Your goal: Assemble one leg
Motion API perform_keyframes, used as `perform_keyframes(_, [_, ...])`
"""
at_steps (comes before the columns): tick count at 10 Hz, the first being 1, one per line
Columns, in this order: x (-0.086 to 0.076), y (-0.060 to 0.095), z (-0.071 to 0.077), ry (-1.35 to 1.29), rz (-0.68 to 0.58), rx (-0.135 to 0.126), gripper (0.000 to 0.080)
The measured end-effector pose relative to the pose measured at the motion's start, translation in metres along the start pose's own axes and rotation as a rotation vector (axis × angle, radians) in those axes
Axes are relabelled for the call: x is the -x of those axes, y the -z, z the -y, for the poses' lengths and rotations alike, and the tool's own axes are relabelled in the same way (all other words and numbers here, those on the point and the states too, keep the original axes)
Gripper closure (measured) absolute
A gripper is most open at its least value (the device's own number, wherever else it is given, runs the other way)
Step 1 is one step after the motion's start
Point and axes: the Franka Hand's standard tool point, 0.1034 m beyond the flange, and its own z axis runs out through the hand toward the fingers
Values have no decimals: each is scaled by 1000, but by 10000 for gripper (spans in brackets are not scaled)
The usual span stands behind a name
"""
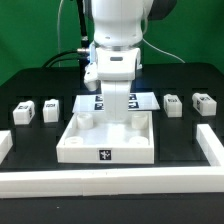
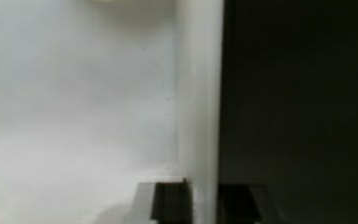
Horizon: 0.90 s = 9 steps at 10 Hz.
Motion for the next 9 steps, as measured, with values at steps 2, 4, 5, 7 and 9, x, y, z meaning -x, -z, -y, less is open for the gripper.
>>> perform_keyframes(2, [-19,1,-5,32,-9,9,735])
perform_keyframes(4, [-41,2,-9,44,-17,17,735])
perform_keyframes(5, [-52,3,-14,47,-22,23,735])
perform_keyframes(7, [-65,5,-27,63,-34,40,735])
perform_keyframes(9, [-74,8,-43,69,-45,58,735])
